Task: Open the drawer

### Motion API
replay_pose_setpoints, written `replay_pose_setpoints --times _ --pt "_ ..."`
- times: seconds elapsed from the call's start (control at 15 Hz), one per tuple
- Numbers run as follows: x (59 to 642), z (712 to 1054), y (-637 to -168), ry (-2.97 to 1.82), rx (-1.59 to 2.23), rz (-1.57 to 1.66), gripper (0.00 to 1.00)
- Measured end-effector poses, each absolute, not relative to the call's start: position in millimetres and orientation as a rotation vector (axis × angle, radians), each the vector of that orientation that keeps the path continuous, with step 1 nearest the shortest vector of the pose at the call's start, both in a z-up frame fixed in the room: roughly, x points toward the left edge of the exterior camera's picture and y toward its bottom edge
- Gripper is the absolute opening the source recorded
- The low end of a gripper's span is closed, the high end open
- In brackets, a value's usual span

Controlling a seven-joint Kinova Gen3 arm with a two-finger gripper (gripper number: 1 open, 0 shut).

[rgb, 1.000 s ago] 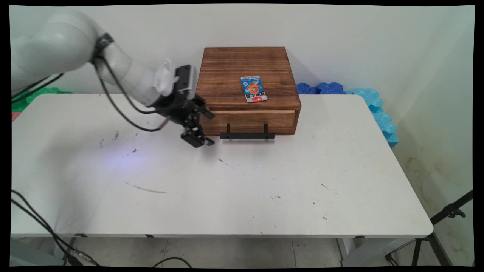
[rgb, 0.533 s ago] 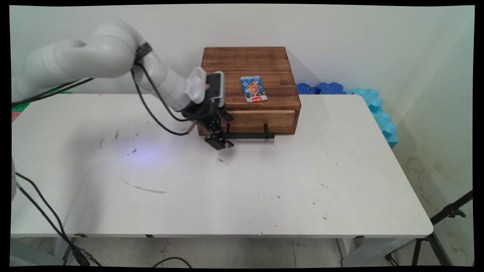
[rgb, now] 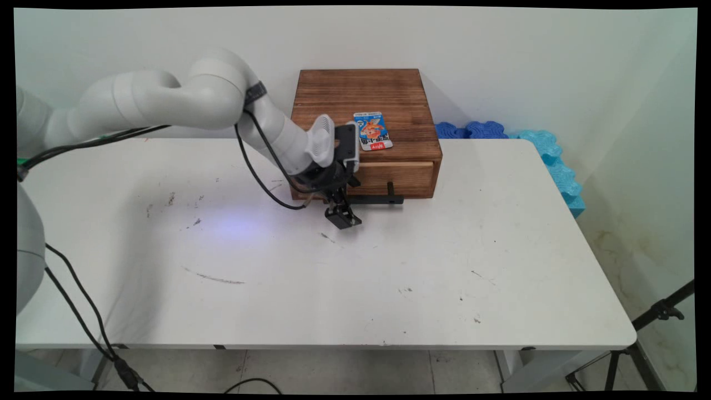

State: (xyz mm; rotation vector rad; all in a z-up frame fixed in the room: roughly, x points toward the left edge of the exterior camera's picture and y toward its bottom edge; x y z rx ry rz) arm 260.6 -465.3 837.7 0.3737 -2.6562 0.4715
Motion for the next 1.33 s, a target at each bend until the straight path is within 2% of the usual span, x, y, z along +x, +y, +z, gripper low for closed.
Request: replay_pose_setpoints --times 0.6,1.33 --pt "239.1 812.0 -471.5 -2.69 0.4 0.458 1.0" --pt "224.4 804.5 -454.9 -2.688 0.481 0.409 1.0"
